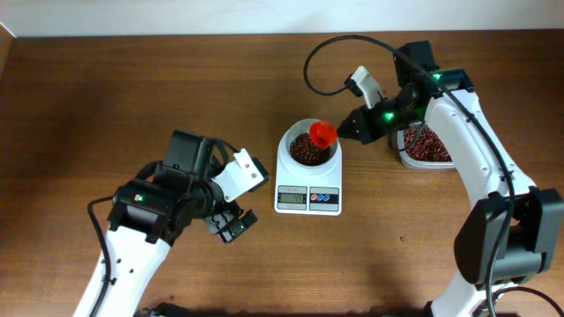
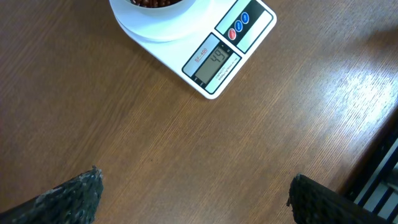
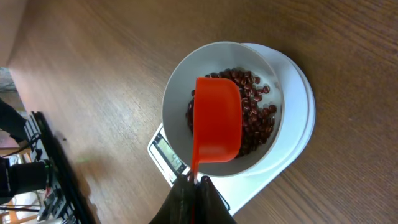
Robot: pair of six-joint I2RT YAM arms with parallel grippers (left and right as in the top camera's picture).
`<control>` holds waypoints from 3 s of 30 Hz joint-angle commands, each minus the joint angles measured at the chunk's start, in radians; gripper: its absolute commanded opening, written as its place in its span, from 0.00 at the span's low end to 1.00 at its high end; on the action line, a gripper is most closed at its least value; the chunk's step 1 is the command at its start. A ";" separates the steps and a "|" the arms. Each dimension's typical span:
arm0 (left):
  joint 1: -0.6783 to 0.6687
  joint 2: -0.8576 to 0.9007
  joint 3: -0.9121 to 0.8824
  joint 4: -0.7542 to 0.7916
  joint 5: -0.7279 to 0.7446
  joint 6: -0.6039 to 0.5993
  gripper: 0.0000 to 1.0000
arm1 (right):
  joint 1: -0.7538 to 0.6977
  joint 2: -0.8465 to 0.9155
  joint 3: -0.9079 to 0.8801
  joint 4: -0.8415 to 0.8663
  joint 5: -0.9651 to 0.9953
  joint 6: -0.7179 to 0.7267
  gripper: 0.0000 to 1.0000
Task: Scoop and weigh 50g on scale
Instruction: 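Tilt the scoop slowly to trickle beans into the bowl, then move the scoop back over the bean tub, then lower the scoop to the table right of the scale and release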
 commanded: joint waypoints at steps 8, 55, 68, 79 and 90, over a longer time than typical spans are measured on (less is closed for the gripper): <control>0.004 -0.010 0.013 0.002 0.014 0.012 0.99 | 0.011 -0.012 0.008 0.007 0.006 0.012 0.04; 0.004 -0.010 0.013 0.002 0.014 0.012 0.99 | -0.222 -0.534 -0.002 -0.353 0.480 0.352 0.04; 0.004 -0.010 0.013 0.002 0.014 0.012 0.99 | -0.576 -0.605 -0.970 0.387 -0.163 0.352 0.04; 0.004 -0.010 0.013 0.002 0.014 0.012 0.99 | -0.876 -0.602 -0.970 0.392 0.050 0.336 0.04; 0.004 -0.010 0.013 0.002 0.014 0.012 0.99 | -0.876 -0.601 -1.044 0.392 0.168 0.336 0.22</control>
